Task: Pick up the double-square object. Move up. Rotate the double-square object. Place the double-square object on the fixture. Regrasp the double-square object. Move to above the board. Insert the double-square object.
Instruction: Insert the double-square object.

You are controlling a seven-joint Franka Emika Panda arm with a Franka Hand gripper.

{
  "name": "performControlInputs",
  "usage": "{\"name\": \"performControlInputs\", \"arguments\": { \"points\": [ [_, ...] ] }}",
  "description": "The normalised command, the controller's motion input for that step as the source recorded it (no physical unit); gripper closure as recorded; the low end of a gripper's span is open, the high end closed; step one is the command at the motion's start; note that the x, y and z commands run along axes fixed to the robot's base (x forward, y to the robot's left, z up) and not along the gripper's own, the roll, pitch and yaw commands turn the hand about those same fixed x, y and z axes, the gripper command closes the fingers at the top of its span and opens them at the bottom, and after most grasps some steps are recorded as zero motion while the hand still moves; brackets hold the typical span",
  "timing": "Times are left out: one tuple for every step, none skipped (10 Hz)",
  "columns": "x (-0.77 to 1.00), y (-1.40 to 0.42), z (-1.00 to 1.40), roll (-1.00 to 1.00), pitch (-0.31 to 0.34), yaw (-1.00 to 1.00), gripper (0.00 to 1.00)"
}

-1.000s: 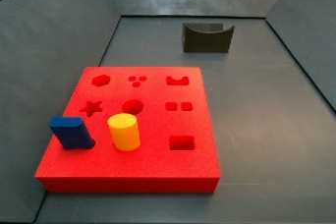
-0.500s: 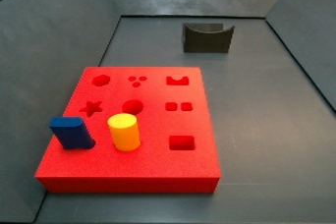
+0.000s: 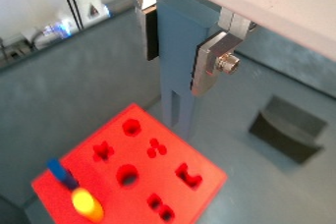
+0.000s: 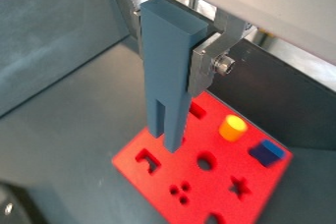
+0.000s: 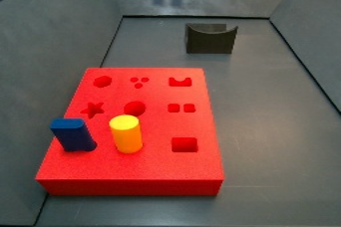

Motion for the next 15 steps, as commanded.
{"name": "performControlInputs", "arguments": {
  "points": [
    [0.8, 0.01, -0.34, -0.33, -0.247, -0.02, 1.0],
    [0.83, 0.02, -0.4, -0.3, -0.254, 0.0, 1.0],
    [0.65, -0.17, -0.93, 0.0, -0.174, 0.05, 1.0],
    [0.3, -0.45, -0.93, 0.17, 0.0, 0.39, 1.0],
    [0.09, -0.4, -0.74, 0.25, 0.009, 0.43, 1.0],
    [0.08, -0.43, -0.76, 0.24, 0.02, 0.42, 1.0],
    [0.0, -0.33, -0.66, 0.28, 0.039, 0.39, 1.0],
    [-0.4, 0.0, -0.99, 0.03, 0.046, 0.05, 1.0],
    [-0.65, 0.03, -0.75, -0.24, 0.0, -0.21, 1.0],
    [-0.49, 0.0, -0.47, -0.34, -0.043, -0.2, 1.0],
    [-0.19, -0.08, -0.22, -0.41, -0.181, -0.13, 1.0],
    [0.0, -0.2, -0.16, -0.31, -0.167, -0.07, 1.0],
    [0.06, -0.26, -0.02, -0.14, -0.04, 0.0, 1.0],
    [0.13, -0.21, -0.11, -0.07, 0.0, 0.15, 1.0],
    [0.09, -0.06, -0.29, 0.02, 0.066, 0.2, 1.0]
  ]
}}
